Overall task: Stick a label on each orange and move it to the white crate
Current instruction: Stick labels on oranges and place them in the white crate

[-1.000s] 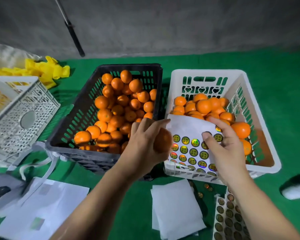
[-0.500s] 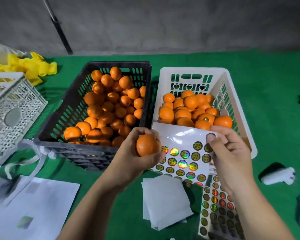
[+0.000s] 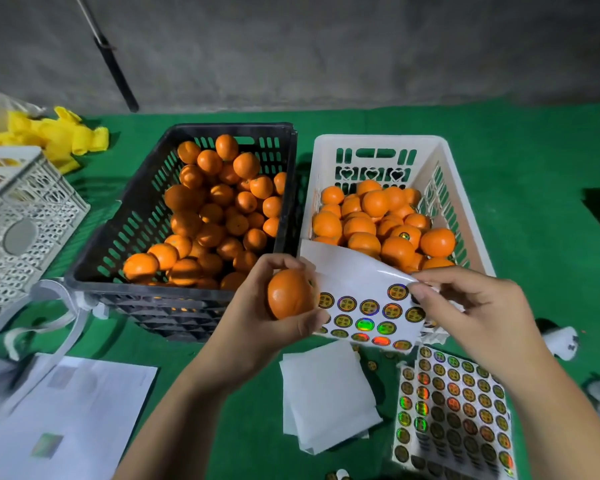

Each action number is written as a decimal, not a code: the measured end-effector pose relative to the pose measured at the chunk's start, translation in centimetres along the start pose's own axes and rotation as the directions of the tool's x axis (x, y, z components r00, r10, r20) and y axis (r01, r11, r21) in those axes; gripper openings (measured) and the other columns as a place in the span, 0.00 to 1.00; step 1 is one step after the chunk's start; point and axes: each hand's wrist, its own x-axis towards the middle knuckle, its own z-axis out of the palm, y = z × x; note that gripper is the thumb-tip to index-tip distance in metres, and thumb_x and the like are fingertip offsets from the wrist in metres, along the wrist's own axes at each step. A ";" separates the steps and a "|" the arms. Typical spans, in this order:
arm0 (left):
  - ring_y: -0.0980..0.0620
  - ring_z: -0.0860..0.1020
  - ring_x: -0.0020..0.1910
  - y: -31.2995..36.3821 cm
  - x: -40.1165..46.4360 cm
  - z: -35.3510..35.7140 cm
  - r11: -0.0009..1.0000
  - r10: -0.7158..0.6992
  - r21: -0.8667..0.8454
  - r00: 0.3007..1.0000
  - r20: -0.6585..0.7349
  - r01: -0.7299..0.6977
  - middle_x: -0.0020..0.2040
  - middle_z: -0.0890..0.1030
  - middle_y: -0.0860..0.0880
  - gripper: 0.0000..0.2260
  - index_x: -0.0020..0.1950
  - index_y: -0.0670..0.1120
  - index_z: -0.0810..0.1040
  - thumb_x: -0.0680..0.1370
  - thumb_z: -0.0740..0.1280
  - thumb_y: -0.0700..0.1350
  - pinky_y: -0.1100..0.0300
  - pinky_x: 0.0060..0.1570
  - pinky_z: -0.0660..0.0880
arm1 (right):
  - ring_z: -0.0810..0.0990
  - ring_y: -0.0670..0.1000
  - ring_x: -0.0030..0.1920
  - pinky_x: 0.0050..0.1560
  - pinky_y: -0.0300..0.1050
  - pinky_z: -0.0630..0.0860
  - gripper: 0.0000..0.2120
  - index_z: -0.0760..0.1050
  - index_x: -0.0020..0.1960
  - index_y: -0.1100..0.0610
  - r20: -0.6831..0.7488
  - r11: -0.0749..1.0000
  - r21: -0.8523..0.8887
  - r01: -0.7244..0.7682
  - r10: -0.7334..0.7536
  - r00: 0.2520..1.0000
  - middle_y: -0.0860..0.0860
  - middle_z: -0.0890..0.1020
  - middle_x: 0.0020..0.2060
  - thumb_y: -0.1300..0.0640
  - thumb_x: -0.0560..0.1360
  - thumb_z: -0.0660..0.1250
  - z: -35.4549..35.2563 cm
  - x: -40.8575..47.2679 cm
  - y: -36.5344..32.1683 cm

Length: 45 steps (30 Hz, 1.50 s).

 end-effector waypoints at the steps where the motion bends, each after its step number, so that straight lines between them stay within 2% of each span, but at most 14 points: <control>1: 0.54 0.83 0.55 0.1 -0.1 0.1 1.000 0.014 0.024 1.000 0.010 -0.014 0.62 0.80 0.60 0.24 0.62 0.55 0.75 0.71 0.82 0.46 0.59 0.44 0.82 | 0.83 0.40 0.36 0.39 0.30 0.76 0.05 0.87 0.47 0.41 -0.001 0.999 0.042 -0.006 0.006 1.000 0.42 0.87 0.38 0.50 0.73 0.74 0.1 -0.1 -0.1; 5: 0.54 0.82 0.59 0.4 -0.4 0.6 0.990 0.068 0.121 0.997 0.036 -0.072 0.63 0.78 0.61 0.25 0.64 0.54 0.73 0.72 0.82 0.47 0.61 0.48 0.82 | 0.85 0.46 0.40 0.44 0.38 0.82 0.06 0.88 0.48 0.48 -0.005 0.940 0.308 -0.147 0.156 0.988 0.50 0.88 0.40 0.50 0.72 0.76 0.2 -0.1 0.0; 7: 0.54 0.81 0.61 0.4 -0.4 0.6 0.978 0.085 0.184 0.995 0.056 -0.094 0.64 0.76 0.62 0.27 0.65 0.54 0.72 0.72 0.82 0.45 0.62 0.49 0.81 | 0.85 0.54 0.45 0.47 0.48 0.84 0.10 0.88 0.49 0.54 0.090 0.802 0.530 -0.275 0.270 0.959 0.56 0.88 0.46 0.50 0.72 0.79 -0.1 -0.1 0.4; 11: 0.59 0.80 0.59 0.8 -0.5 0.4 0.921 0.127 0.363 0.990 0.069 -0.143 0.62 0.75 0.67 0.28 0.64 0.60 0.71 0.72 0.83 0.47 0.66 0.48 0.80 | 0.83 0.50 0.46 0.48 0.46 0.81 0.07 0.86 0.47 0.52 0.120 0.619 0.690 -0.376 0.414 0.902 0.51 0.86 0.46 0.57 0.78 0.69 -0.3 0.4 1.1; 14: 0.61 0.80 0.58 0.6 -0.3 0.6 0.908 0.112 0.402 0.993 0.041 -0.119 0.61 0.76 0.66 0.29 0.63 0.63 0.70 0.72 0.83 0.49 0.69 0.48 0.78 | 0.79 0.45 0.44 0.53 0.50 0.76 0.02 0.86 0.49 0.46 -0.235 0.907 0.299 -0.297 0.372 0.898 0.46 0.85 0.45 0.51 0.78 0.74 -0.3 0.5 0.8; 16: 0.61 0.79 0.58 0.4 -0.1 0.9 0.881 0.107 0.462 0.994 0.025 -0.107 0.60 0.76 0.65 0.29 0.63 0.65 0.69 0.71 0.83 0.51 0.69 0.48 0.77 | 0.79 0.42 0.41 0.50 0.44 0.79 0.05 0.86 0.50 0.43 -0.291 0.976 0.149 -0.156 0.194 0.937 0.43 0.86 0.43 0.54 0.79 0.74 0.5 0.4 -0.5; 19: 0.58 0.77 0.58 0.0 0.1 1.7 0.833 0.135 0.535 0.989 0.056 -0.144 0.60 0.74 0.63 0.29 0.66 0.61 0.71 0.72 0.83 0.52 0.62 0.50 0.78 | 0.83 0.42 0.44 0.49 0.34 0.79 0.10 0.85 0.51 0.42 -0.190 0.987 0.127 0.095 -0.070 0.979 0.43 0.87 0.44 0.57 0.77 0.76 3.2 -0.2 -3.8; 22: 0.55 0.78 0.56 0.2 0.2 2.4 0.860 0.108 0.493 0.991 0.078 -0.133 0.59 0.77 0.58 0.25 0.65 0.55 0.76 0.72 0.82 0.49 0.59 0.52 0.77 | 0.83 0.45 0.50 0.51 0.38 0.78 0.08 0.85 0.54 0.49 -0.030 0.951 -0.055 0.305 -0.306 0.951 0.46 0.85 0.48 0.60 0.77 0.76 5.9 -0.5 -5.2; 25: 0.56 0.79 0.53 0.7 0.3 2.9 0.858 0.089 0.498 0.992 0.095 -0.124 0.55 0.78 0.56 0.19 0.60 0.50 0.79 0.72 0.81 0.45 0.65 0.50 0.73 | 0.81 0.46 0.52 0.51 0.44 0.77 0.06 0.87 0.53 0.58 0.101 0.948 -0.099 0.302 -0.292 0.951 0.52 0.83 0.50 0.64 0.77 0.75 6.9 -0.8 -4.5; 30: 0.58 0.75 0.47 0.7 0.7 3.7 0.813 0.063 0.567 0.987 0.146 -0.135 0.49 0.77 0.56 0.13 0.52 0.52 0.75 0.74 0.78 0.44 0.65 0.47 0.72 | 0.80 0.49 0.56 0.53 0.45 0.76 0.10 0.86 0.59 0.52 0.267 0.947 -0.124 0.296 -0.256 0.929 0.47 0.80 0.54 0.53 0.78 0.73 5.5 -0.6 -3.4; 33: 0.54 0.80 0.57 0.0 0.7 3.6 0.886 -0.002 0.460 0.994 0.110 -0.049 0.57 0.81 0.52 0.17 0.62 0.50 0.80 0.75 0.80 0.46 0.52 0.57 0.79 | 0.73 0.50 0.67 0.66 0.36 0.68 0.22 0.80 0.70 0.46 0.409 0.937 -0.189 0.295 -0.198 0.891 0.42 0.75 0.65 0.43 0.77 0.70 4.5 -1.0 -3.1; 35: 0.55 0.80 0.59 -0.2 0.9 3.4 0.886 -0.015 0.463 0.998 0.058 -0.013 0.59 0.81 0.54 0.22 0.65 0.52 0.79 0.74 0.81 0.46 0.51 0.59 0.79 | 0.68 0.50 0.72 0.69 0.33 0.63 0.24 0.73 0.77 0.46 0.452 0.904 -0.232 0.358 -0.226 0.863 0.43 0.70 0.72 0.47 0.80 0.65 4.6 -1.4 -2.8; 40: 0.46 0.84 0.60 -0.1 1.0 2.5 0.985 -0.168 0.077 0.961 0.218 0.154 0.59 0.85 0.45 0.20 0.69 0.49 0.78 0.78 0.73 0.37 0.44 0.65 0.80 | 0.62 0.51 0.77 0.62 0.43 0.73 0.33 0.63 0.83 0.50 0.447 0.786 -0.345 0.513 -0.343 0.826 0.44 0.60 0.79 0.57 0.79 0.63 4.9 -1.8 -1.7; 45: 0.37 0.73 0.74 -0.5 0.8 3.2 0.824 -0.179 -0.442 0.902 0.392 0.355 0.74 0.75 0.35 0.25 0.77 0.39 0.72 0.78 0.61 0.39 0.37 0.77 0.65 | 0.67 0.51 0.77 0.76 0.48 0.66 0.33 0.72 0.77 0.53 0.451 0.736 -0.381 0.559 -0.380 0.808 0.46 0.70 0.76 0.47 0.75 0.77 4.9 -0.8 -1.3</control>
